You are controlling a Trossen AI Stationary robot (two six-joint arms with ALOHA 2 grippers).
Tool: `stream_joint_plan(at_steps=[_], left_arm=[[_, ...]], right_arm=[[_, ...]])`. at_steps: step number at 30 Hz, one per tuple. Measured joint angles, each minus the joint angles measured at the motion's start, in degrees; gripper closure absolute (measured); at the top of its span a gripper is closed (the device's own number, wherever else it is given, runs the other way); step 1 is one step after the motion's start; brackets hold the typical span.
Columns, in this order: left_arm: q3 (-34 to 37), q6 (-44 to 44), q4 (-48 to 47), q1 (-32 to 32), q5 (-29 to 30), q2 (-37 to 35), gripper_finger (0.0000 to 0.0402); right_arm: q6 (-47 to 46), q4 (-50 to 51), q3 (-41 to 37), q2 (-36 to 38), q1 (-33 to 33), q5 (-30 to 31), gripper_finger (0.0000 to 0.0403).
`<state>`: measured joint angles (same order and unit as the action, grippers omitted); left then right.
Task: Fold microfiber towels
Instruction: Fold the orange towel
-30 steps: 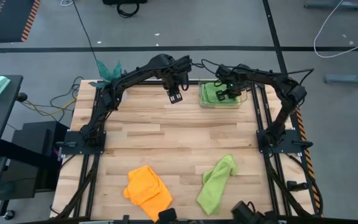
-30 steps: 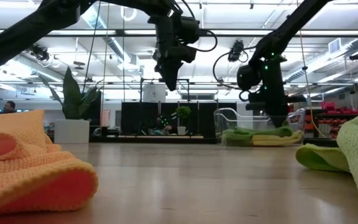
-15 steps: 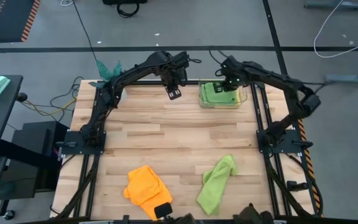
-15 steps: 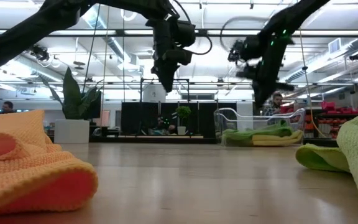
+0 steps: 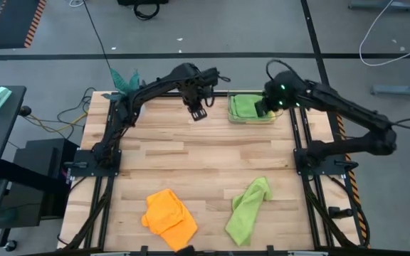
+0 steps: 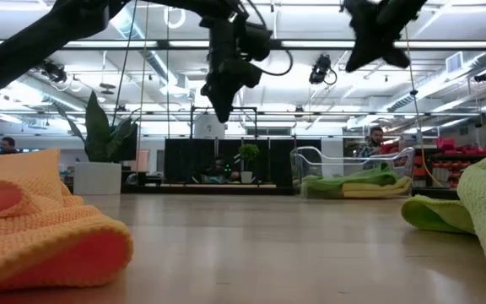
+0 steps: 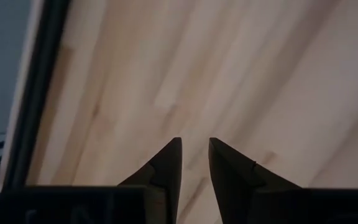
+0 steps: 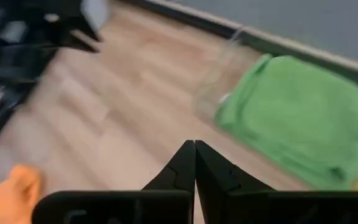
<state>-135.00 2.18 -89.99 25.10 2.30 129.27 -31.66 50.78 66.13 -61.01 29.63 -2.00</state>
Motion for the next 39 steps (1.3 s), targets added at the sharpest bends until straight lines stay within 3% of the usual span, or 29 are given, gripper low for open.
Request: stream_joint_plan(at_steps=[9,16,24,29,34,39], left_arm=[[0.0,-0.9,0.0,-10.6,0.0,0.0,0.0323],[0.0,-12.2,0.1,-21.4,0.0,0.0,0.0315],[0.0,-37.6,7.0,-35.2,1.2,0.0,0.0323],[0.0,-53.8,15.3,-43.3,7.6,0.1,0.0319],[1.2,-71.1,16.2,-50.4,19.5,0.1,0.0319],[7.5,-91.0,16.1,-56.3,21.0,0.1,0.0326]], right_arm=[[-18.8,13.7,0.0,7.6,-21.5,7.5,0.0391],[-25.8,17.4,0.0,8.7,-38.7,11.0,0.0386],[-24.0,17.4,0.0,9.0,-55.2,11.0,0.0390],[-24.2,17.3,0.0,8.9,-62.9,11.0,0.0390],[-24.1,17.3,0.0,8.9,-68.1,13.9,0.0389],[-24.4,17.3,0.0,8.9,-71.4,17.3,0.0390]])
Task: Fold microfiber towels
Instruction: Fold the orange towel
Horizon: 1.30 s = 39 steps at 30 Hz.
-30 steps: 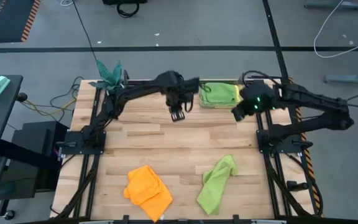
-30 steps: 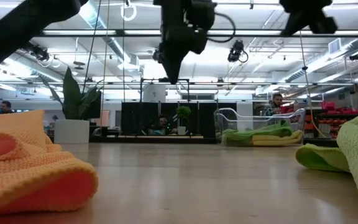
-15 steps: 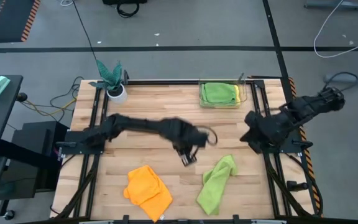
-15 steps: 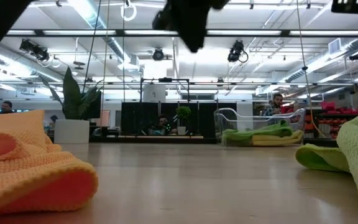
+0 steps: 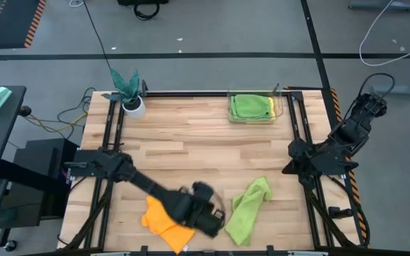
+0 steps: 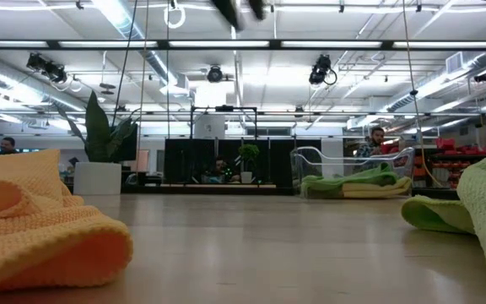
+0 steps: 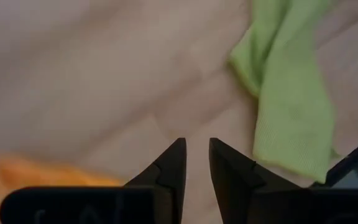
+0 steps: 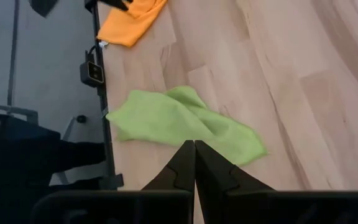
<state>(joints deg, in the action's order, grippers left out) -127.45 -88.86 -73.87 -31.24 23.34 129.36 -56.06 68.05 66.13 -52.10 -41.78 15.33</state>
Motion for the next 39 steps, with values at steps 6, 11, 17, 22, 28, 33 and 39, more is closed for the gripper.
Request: stream_joint_plan(at_steps=[6,11,17,22,28,33,39], left_arm=[[7.1,-21.0,4.0,-4.9,-0.8,0.2,0.0327],[7.2,-24.5,-1.8,-6.9,-3.3,0.1,0.0324],[7.3,-25.9,-13.3,-7.3,-13.9,0.1,0.0330],[8.1,-22.0,-12.6,-8.0,-20.5,0.0,0.0325],[10.1,-21.5,-14.0,-10.8,-31.1,0.0,0.0310],[13.4,-23.3,-9.5,-13.9,-36.3,0.0,0.0295],[15.8,-19.3,-9.9,-14.5,-36.5,0.0,0.0276]], right_arm=[[-0.8,0.0,0.0,-0.3,-2.9,2.4,0.0389],[-1.3,-0.1,0.0,-1.6,-4.0,4.6,0.0387],[-1.3,-0.3,0.0,-3.9,-4.3,4.8,0.0386],[-1.8,-0.4,0.0,-6.0,-5.0,4.8,0.0386],[-2.5,-0.5,0.0,-8.1,-7.7,4.8,0.0386],[-2.5,-1.1,0.0,-9.5,-9.4,4.8,0.0386],[-2.5,-3.2,0.0,-9.8,-10.3,4.8,0.0386]])
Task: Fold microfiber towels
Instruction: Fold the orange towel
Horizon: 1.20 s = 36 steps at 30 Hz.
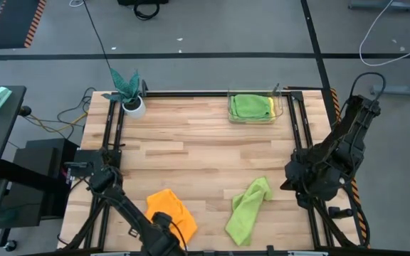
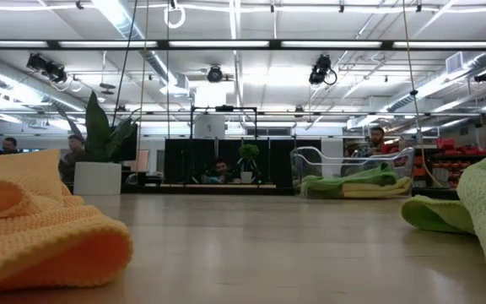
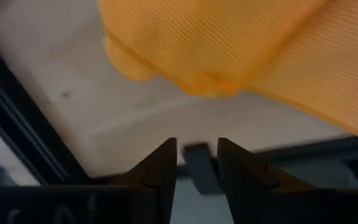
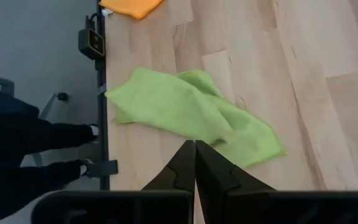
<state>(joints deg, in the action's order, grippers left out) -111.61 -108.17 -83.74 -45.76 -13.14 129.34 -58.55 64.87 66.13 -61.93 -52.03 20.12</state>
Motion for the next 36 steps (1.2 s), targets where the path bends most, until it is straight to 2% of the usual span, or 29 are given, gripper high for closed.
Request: stream_joint_plan(at_steps=[9,17,26,31,36], left_arm=[[7.3,17.9,4.4,0.3,1.5,0.0,0.0260],[8.0,28.9,4.6,0.7,2.4,0.0,0.0249],[8.0,35.4,10.3,0.7,5.8,0.0,0.0249],[8.0,35.4,10.3,0.7,6.9,0.0,0.0247],[8.0,33.8,9.9,0.7,6.9,0.0,0.0282]], right_arm=[[-3.6,-0.3,0.0,0.0,0.0,0.0,0.0386],[-4.9,-0.3,0.0,0.0,-0.7,0.0,0.0386],[-5.9,-0.3,0.0,0.0,-0.6,0.0,0.0386],[-5.9,-0.3,0.0,0.0,-0.6,0.0,0.0386],[-5.9,-0.3,0.0,0.0,-0.6,0.0,0.0386]])
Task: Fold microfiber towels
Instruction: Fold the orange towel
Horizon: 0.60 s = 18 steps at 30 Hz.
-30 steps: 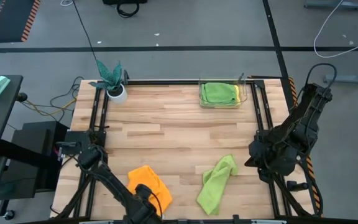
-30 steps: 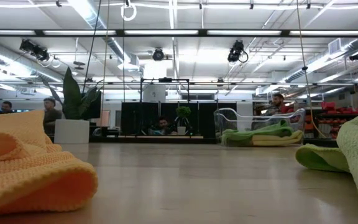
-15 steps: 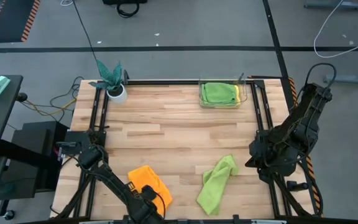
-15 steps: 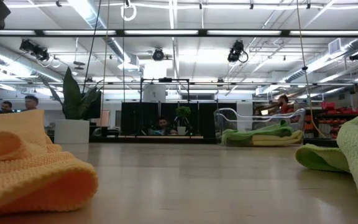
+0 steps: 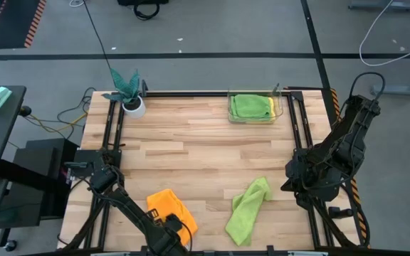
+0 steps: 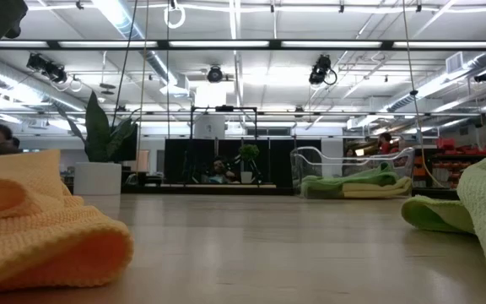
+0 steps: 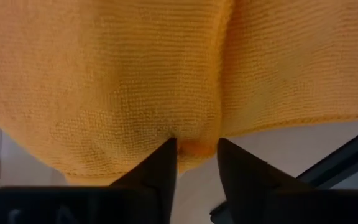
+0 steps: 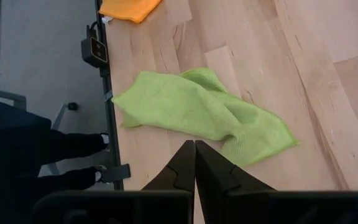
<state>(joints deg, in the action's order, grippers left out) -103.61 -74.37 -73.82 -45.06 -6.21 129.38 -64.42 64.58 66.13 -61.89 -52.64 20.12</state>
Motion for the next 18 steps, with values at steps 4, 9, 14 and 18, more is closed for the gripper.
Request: stream_joint_plan(at_steps=[4,9,14,18], left_arm=[[0.0,-2.5,-0.5,0.0,0.0,0.0,0.0347],[0.0,-6.0,-0.5,0.0,-0.5,0.0,0.0391],[-0.4,-9.3,-1.0,0.5,-1.2,-0.7,0.0396],[-4.7,-8.9,-5.6,1.6,0.4,-1.3,0.0396]], right_arm=[[-0.5,0.0,0.0,0.0,0.0,0.0,0.0386],[-0.6,0.0,0.0,0.0,0.0,0.0,0.0386],[-0.5,0.0,0.0,0.0,0.0,0.9,0.0386],[-0.3,0.0,0.0,0.0,0.0,1.3,0.0386]])
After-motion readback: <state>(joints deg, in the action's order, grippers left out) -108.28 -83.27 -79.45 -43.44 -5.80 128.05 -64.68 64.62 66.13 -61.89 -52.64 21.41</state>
